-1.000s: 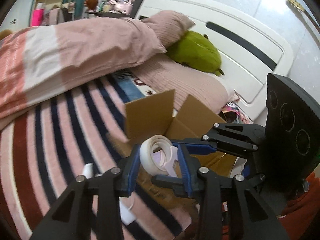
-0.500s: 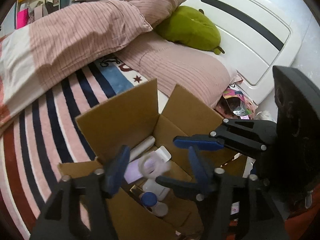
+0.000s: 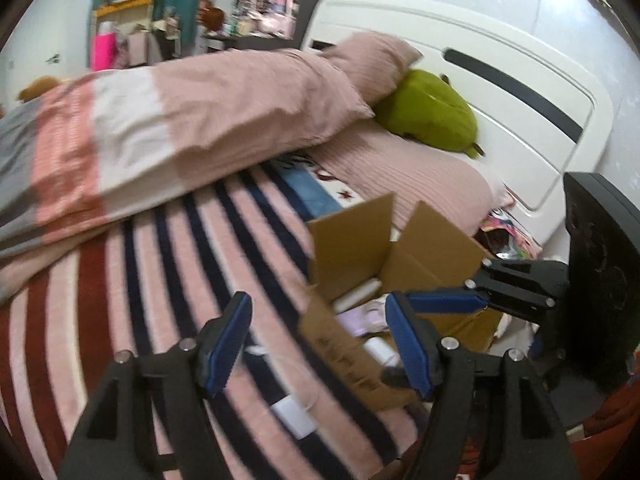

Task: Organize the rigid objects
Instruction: 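Lower the right gripper onto the white rectangular adapter and close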

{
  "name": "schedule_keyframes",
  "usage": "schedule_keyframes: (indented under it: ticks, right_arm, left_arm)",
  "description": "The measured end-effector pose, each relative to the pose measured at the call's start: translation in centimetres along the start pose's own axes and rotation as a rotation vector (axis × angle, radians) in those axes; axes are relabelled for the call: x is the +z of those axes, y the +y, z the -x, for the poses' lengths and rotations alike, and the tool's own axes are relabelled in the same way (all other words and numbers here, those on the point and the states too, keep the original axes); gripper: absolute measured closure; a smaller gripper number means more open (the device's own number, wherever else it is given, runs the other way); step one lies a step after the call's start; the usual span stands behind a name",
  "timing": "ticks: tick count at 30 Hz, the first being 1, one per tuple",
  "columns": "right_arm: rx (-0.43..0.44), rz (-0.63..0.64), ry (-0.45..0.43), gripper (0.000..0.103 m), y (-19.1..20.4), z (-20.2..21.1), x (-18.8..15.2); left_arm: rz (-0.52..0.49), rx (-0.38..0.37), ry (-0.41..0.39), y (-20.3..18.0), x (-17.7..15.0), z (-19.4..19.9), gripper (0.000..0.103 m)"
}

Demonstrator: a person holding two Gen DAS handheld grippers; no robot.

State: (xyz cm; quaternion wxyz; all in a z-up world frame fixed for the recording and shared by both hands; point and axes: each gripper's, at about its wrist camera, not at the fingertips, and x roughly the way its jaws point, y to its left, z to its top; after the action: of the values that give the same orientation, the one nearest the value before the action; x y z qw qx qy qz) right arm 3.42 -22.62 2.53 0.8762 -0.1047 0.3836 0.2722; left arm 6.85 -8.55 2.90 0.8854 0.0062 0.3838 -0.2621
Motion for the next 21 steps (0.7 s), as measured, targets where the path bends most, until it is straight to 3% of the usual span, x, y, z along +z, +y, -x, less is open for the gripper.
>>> schedule_keyframes:
  ticks: [8, 14, 21]
  right_arm:
    - [0.145, 0.072, -0.007, 0.054, 7.9, -2.1, 0.8]
    - [0.188, 0.062, 0.057, 0.054, 11.8, -6.3, -1.0]
    - [0.062, -0.081, 0.100, 0.054, 11.5, -9.9, -5.8]
  left_arm:
    - [0.082, 0.103, -0.054, 5.8, -5.2, 3.6, 0.037]
    - [0.124, 0.161, -0.030, 8.6, -10.1, 3.2, 0.036]
    - [0.179, 0.141, 0.017, 10.0, -14.3, 1.3, 0.036]
